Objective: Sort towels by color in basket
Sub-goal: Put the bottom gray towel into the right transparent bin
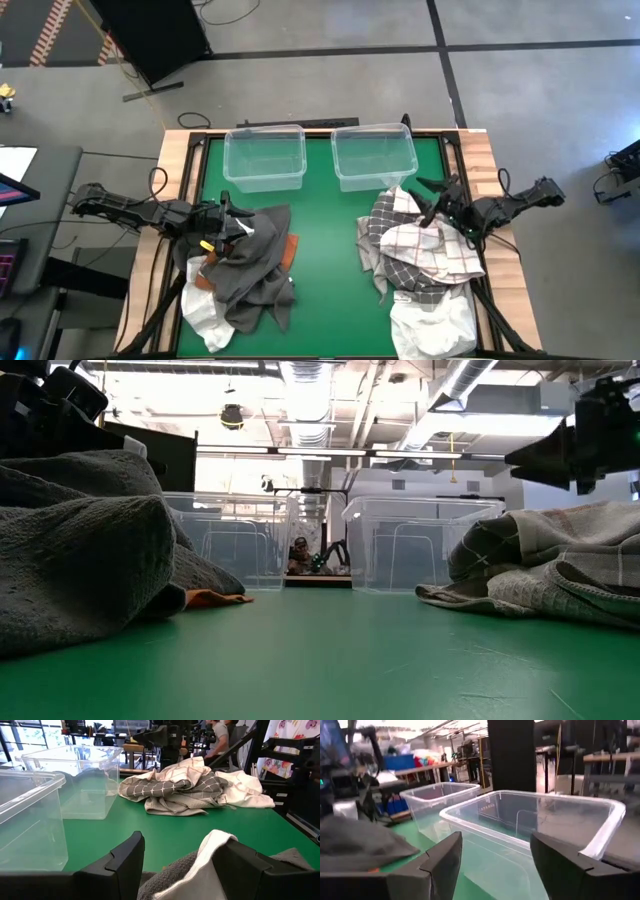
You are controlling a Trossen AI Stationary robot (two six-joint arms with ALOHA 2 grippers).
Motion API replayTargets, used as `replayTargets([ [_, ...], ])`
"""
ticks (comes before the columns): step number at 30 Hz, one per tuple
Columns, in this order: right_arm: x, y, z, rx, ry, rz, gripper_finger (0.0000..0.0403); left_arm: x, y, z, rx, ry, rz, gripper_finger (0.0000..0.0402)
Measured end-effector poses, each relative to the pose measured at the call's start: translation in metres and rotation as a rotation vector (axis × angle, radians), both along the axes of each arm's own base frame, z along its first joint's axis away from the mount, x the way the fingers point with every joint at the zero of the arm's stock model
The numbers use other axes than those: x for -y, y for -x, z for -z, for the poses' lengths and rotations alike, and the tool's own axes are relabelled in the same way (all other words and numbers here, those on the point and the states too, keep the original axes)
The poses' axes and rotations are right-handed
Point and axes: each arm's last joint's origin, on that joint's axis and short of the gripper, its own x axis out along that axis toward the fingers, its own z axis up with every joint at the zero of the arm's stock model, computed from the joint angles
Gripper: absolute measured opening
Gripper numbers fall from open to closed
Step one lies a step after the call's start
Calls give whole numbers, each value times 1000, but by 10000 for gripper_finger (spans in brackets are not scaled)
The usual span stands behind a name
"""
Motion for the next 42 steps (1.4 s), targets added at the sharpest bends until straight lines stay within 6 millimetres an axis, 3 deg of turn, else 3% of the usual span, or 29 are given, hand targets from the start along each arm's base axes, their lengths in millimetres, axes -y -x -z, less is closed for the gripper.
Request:
replayTargets([
  [5,3,0,-4,115,-106,20,265,0,0,0,0,0,0,214],
  [13,-5,-5,-8,217,-197,-316,265,0,0,0,0,0,-1,214],
  [16,-6,0,-28,381,-125,-405,265,0,0,0,0,0,0,214],
  [20,-5,15,-62,610,118,-470,265,0,0,0,0,0,0,214],
  [24,-7,19,-95,625,254,-519,265,0,0,0,0,0,0,214],
  [28,-14,1,-129,533,311,-572,265,0,0,0,0,0,-1,214],
  [35,-32,-52,-196,232,343,-632,265,0,0,0,0,0,-1,214],
  [42,-51,-109,-223,-106,349,-689,265,0,0,0,0,0,0,214],
])
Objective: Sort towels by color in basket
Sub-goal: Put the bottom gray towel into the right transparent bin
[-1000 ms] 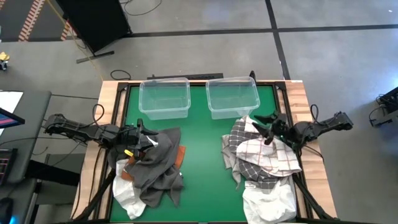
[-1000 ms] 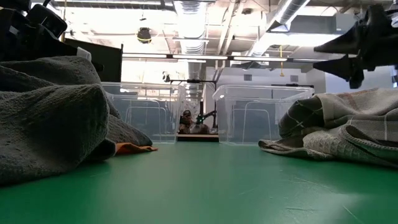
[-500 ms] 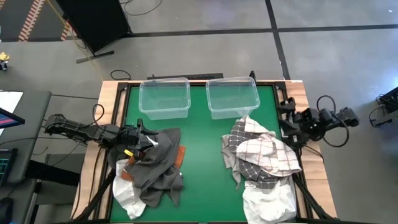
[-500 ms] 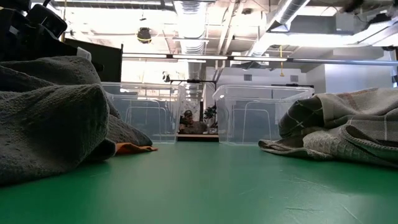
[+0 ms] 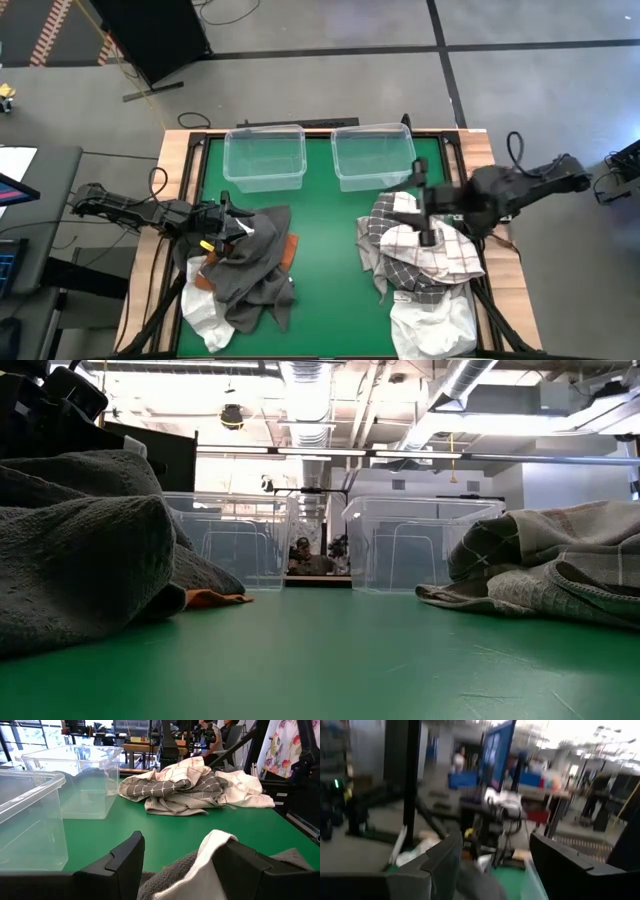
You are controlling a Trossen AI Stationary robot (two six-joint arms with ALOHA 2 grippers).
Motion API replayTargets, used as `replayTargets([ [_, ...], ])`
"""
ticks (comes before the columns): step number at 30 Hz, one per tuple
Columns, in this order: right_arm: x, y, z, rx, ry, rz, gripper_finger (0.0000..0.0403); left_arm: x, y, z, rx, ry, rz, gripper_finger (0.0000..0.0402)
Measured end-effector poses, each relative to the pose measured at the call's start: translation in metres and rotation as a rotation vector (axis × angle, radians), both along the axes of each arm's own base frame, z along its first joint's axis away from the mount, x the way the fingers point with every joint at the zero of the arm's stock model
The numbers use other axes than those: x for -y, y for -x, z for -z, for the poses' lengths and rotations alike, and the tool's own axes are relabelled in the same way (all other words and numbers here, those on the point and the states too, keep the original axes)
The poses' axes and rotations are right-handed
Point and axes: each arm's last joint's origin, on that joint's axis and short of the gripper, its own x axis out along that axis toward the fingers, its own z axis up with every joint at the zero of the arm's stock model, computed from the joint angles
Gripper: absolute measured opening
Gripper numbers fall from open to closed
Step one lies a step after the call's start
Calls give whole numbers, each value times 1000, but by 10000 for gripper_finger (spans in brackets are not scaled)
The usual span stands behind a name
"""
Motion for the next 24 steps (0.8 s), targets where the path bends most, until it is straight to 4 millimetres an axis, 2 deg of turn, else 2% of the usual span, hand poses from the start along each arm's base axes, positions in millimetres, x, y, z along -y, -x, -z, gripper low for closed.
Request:
replayTargets([
  [4,-11,-37,13,-138,62,4,265,0,0,0,0,0,0,214],
  [12,-28,-105,71,-319,158,10,265,0,0,0,0,0,0,214],
  [17,-29,-141,104,-331,143,-28,265,0,0,0,1,0,0,214],
  [24,-19,-183,144,-318,91,-46,265,0,0,0,0,0,0,214],
])
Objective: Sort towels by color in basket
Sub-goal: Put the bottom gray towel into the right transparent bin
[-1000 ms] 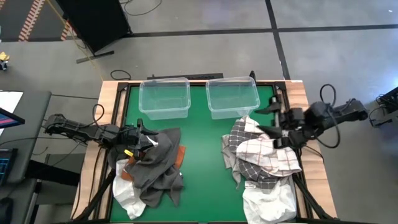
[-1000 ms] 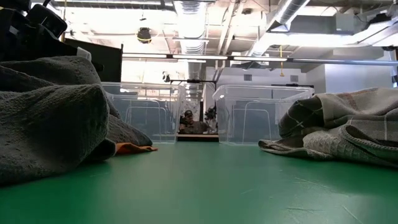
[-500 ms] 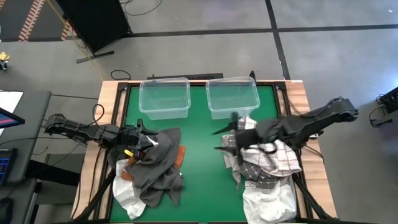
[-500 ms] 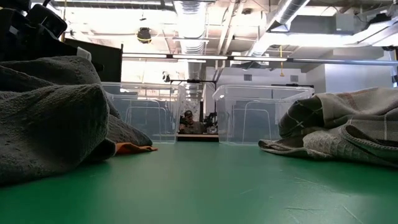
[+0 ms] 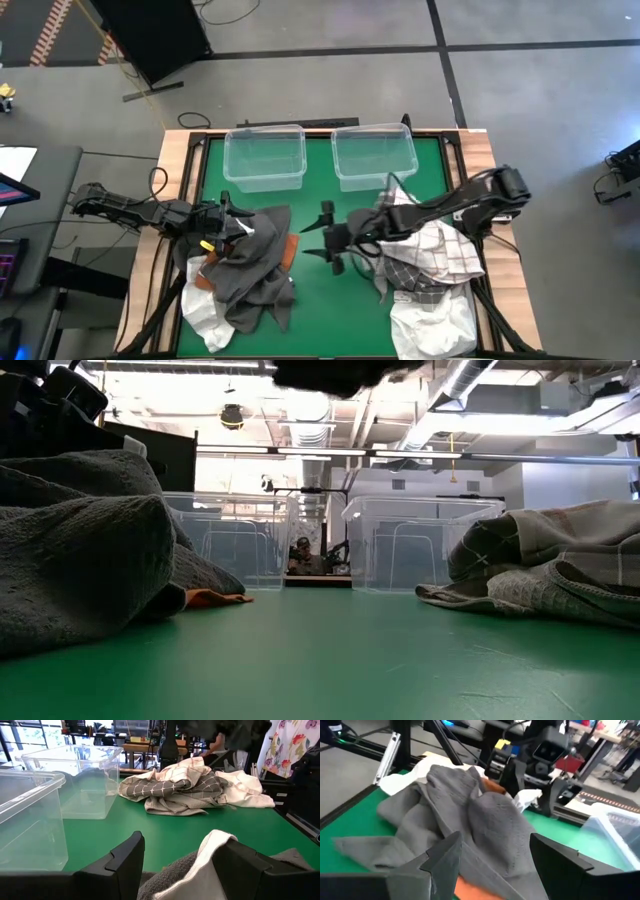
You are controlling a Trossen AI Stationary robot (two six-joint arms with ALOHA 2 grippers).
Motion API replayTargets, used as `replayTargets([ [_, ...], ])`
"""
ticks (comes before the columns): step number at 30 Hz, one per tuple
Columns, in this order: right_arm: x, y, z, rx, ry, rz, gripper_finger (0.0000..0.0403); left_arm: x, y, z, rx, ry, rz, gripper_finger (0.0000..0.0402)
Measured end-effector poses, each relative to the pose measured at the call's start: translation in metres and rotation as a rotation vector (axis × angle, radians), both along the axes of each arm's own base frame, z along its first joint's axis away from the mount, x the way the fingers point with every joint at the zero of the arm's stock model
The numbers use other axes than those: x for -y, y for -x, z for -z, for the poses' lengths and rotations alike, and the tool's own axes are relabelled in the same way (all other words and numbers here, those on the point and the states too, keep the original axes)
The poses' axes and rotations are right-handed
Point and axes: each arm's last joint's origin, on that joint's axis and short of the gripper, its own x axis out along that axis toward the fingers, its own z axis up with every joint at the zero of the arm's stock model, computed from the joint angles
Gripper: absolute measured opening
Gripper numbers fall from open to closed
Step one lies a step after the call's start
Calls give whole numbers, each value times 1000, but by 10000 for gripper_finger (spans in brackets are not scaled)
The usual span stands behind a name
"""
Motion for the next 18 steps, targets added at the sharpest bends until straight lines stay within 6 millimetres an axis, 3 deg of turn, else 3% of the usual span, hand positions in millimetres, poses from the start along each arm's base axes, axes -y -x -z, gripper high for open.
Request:
replayTargets([
  [10,7,-62,37,-57,-29,-21,265,0,0,0,0,0,0,214],
  [18,23,-98,57,-69,-20,21,265,0,0,0,0,0,0,214],
])
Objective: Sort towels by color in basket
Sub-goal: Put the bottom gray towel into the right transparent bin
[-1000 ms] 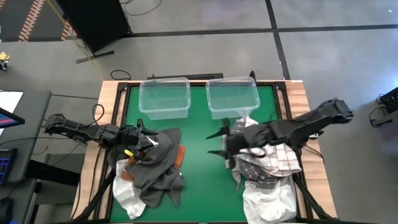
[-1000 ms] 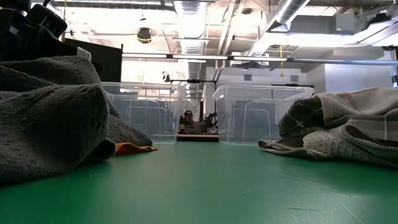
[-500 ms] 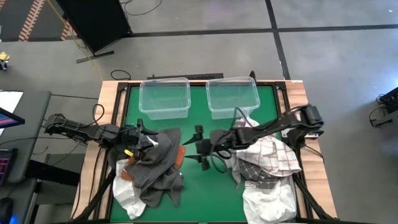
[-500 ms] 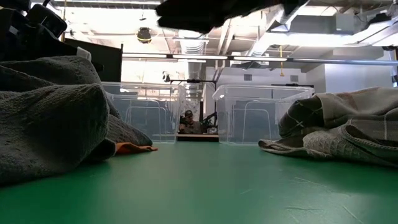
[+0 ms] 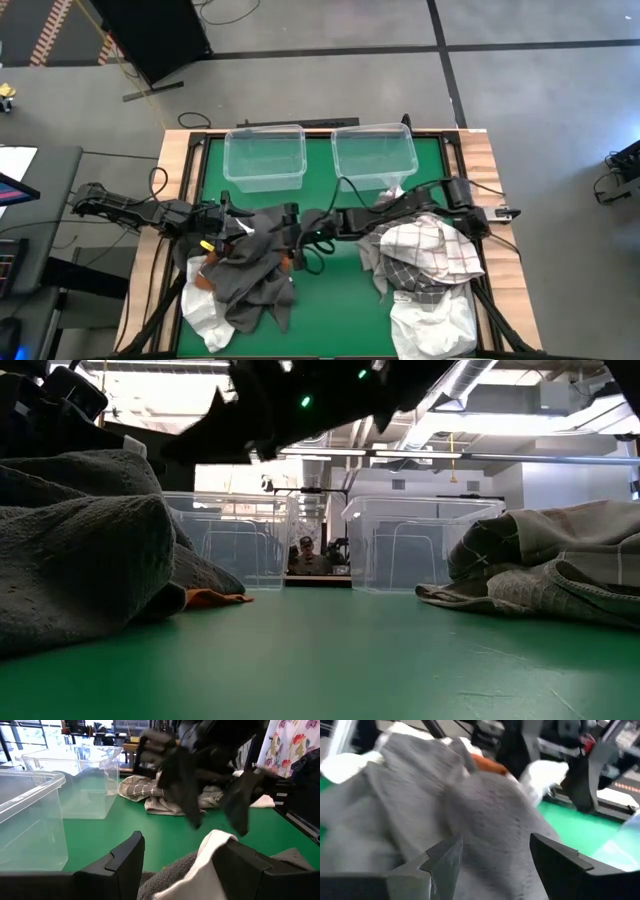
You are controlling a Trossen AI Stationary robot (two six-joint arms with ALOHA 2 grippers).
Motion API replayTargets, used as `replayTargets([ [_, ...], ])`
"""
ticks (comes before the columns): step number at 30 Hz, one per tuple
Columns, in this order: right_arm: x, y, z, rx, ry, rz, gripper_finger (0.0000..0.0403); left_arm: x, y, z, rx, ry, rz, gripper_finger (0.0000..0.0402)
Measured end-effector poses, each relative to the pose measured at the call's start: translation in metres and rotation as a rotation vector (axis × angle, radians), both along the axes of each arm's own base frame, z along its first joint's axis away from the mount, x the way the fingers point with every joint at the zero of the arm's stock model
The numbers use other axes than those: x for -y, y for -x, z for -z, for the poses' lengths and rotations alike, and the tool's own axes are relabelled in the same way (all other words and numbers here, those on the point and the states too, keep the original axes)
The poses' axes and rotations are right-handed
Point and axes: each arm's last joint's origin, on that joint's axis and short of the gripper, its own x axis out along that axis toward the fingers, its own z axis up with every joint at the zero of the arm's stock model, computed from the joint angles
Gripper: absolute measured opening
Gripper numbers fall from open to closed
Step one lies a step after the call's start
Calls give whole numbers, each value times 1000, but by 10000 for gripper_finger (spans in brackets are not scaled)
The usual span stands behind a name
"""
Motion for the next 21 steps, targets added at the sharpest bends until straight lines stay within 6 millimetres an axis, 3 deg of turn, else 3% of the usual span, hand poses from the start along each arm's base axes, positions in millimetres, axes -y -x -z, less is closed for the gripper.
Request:
replayTargets([
  [10,6,-33,32,-31,-2,19,265,0,0,0,0,0,0,214],
  [14,3,-37,34,-41,0,16,249,0,0,0,0,0,0,214],
  [17,1,-37,33,-43,1,13,190,0,0,0,0,0,0,214],
  [21,1,-36,34,-65,12,9,49,0,0,0,0,0,0,214],
])
